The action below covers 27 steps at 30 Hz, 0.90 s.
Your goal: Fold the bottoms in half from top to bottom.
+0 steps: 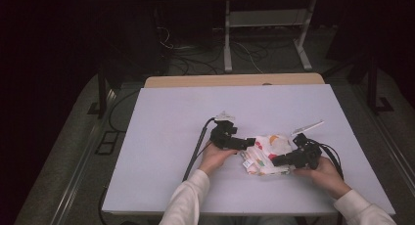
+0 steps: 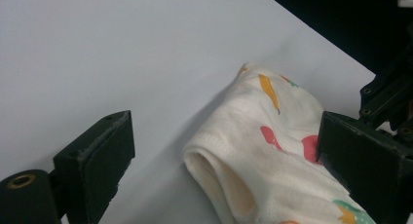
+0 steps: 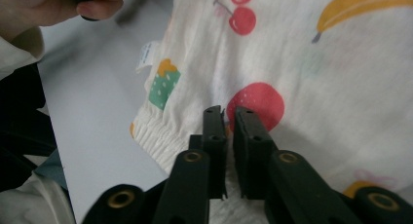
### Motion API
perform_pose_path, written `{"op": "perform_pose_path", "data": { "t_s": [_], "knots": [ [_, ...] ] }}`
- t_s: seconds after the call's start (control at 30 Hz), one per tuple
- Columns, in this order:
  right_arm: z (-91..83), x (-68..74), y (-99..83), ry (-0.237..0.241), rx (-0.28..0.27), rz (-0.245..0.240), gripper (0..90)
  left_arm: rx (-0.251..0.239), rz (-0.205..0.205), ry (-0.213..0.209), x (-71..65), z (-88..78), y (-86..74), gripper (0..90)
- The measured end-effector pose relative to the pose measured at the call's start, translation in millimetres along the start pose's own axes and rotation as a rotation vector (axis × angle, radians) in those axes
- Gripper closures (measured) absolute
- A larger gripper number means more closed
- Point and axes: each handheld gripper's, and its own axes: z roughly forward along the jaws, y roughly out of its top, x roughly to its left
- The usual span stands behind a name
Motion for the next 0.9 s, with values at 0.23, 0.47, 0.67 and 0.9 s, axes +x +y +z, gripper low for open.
{"op": "perform_pose_path", "data": {
  "t_s": [0.23, 0.47, 0.67, 0.9],
  "knots": [
    [-14.5, -2.0, 6.8, -0.023, -0.109, -0.049, 54.8, 0.003, -0.015, 0.014, 3.4, -3.8, 2.7, 6.2],
    [-27.0, -6.4, 15.9, -0.069, -0.143, -0.078, 33.4, 0.023, -0.023, 0.027, 9.7, -11.4, 10.9, 3.5],
    [-33.3, -10.3, 23.7, -0.103, -0.133, -0.092, 18.6, 0.023, -0.023, 0.021, 11.0, -14.5, 16.8, 2.6],
    [-40.6, -18.7, 33.2, -0.108, -0.138, -0.082, 6.5, 0.056, -0.013, 0.009, 10.8, -9.9, 18.3, 0.0]
  ]
}}
